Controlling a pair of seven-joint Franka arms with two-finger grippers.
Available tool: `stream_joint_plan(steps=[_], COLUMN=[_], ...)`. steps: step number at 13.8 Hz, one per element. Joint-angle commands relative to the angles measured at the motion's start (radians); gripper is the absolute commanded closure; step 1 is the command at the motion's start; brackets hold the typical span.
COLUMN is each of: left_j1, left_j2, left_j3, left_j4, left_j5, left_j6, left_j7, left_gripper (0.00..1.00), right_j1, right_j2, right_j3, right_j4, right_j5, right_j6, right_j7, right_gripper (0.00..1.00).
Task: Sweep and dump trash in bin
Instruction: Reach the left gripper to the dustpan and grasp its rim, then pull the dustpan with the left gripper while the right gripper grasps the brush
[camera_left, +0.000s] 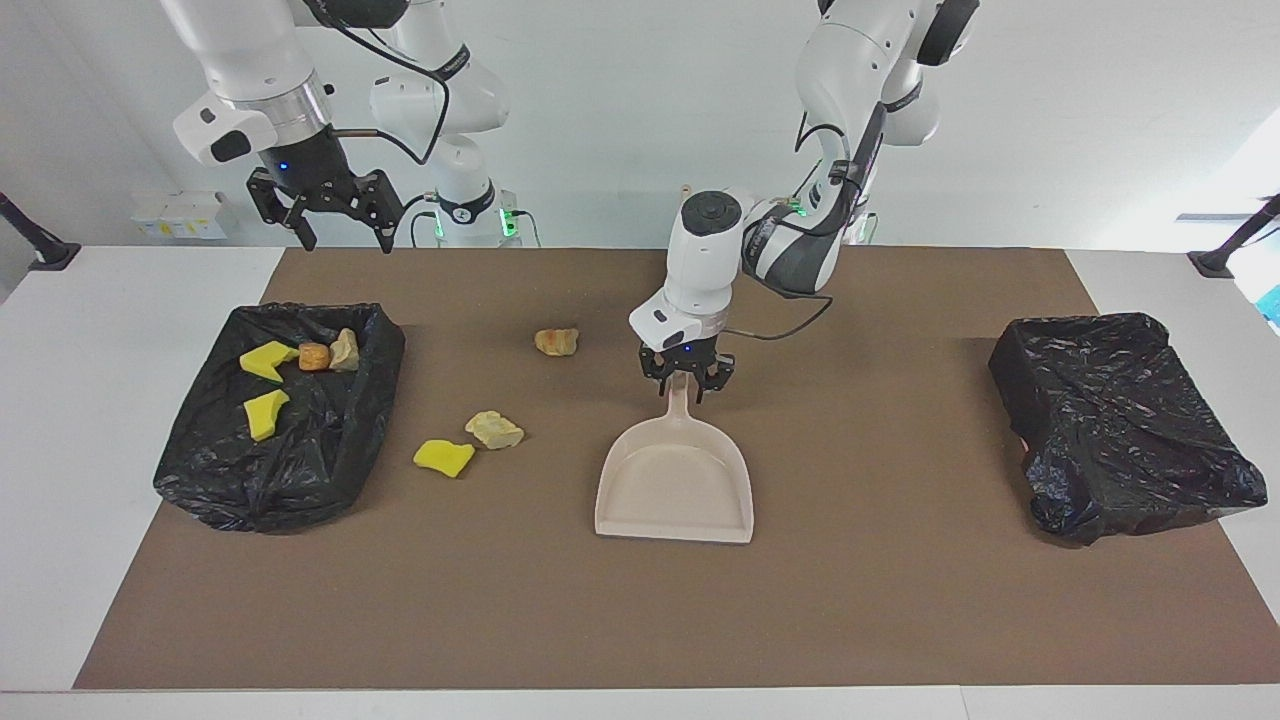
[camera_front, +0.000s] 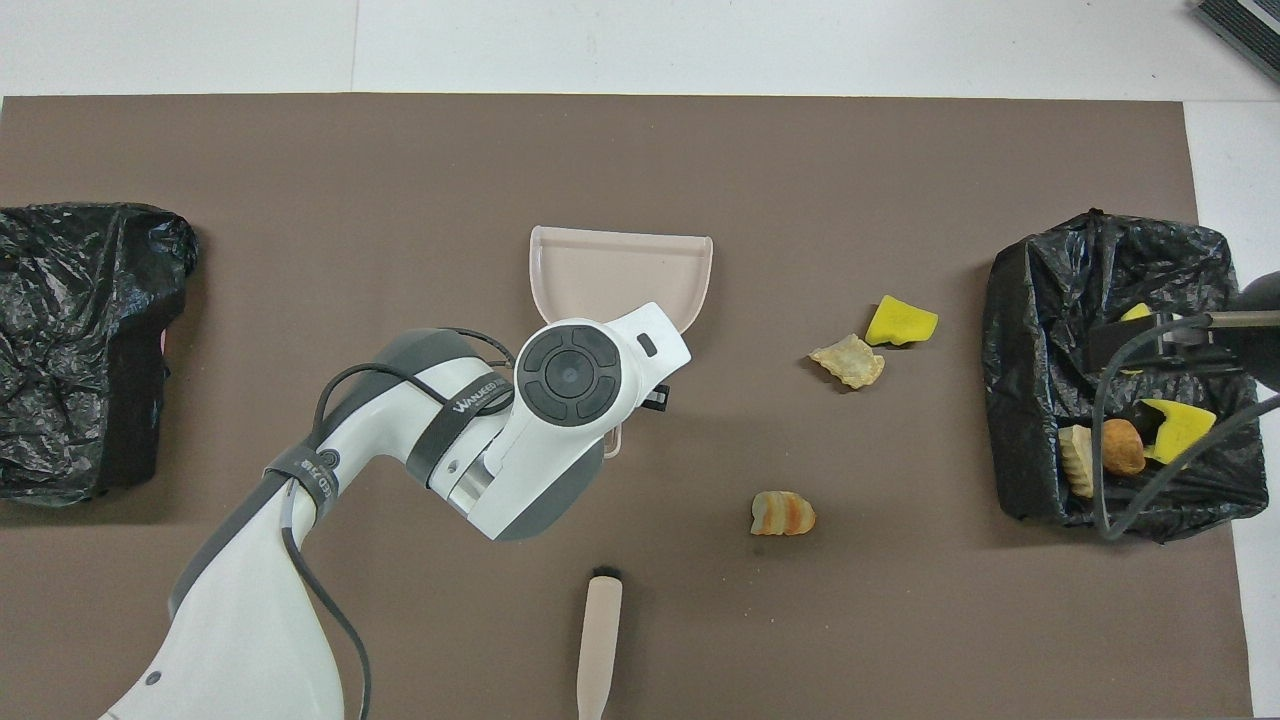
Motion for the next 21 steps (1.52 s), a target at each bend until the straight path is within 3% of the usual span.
stream_joint_plan(steps=[1, 4, 6, 11, 17, 21], left_j1=[-0.014, -0.009, -0.002, 0.046, 0.107, 0.162], left_j2=[0.01, 0.002, -0.007, -0.076, -0.105, -0.121], left_j3=[0.007, 0.009, 0.009, 0.011, 0.017, 0.017], left_j4=[0.011, 0.012, 0.014, 0.013, 0.006, 0.006], left_j5=[0.025, 0.028, 0.051, 0.055, 0.055, 0.055], left_j6=[0.001, -0.017, -0.04, -0.183, -0.284, -0.306], left_j7=[-0.01, -0.005, 0.022, 0.218, 0.502, 0.713], left_gripper=[0.72, 0.97, 1.0, 1.0, 1.0, 1.0], right_j1=[0.016, 0.056, 0.087, 0.142, 0.317, 0.504], right_j2=[-0.053, -0.093, -0.103, -0.141, -0.16, -0.155], right_j3=[0.003, 0.003, 0.003, 0.014, 0.018, 0.018], right_j4=[-0.071, -0.145, -0.168, -0.258, -0.318, -0.405], right_j5=[0.002, 0.002, 0.015, 0.087, 0.088, 0.088], right_j6=[0.015, 0.021, 0.024, 0.039, 0.099, 0.223], right_j7=[0.02, 0.034, 0.06, 0.204, 0.417, 0.652], right_gripper=[0.0, 0.0, 0.0, 0.0, 0.0, 0.0])
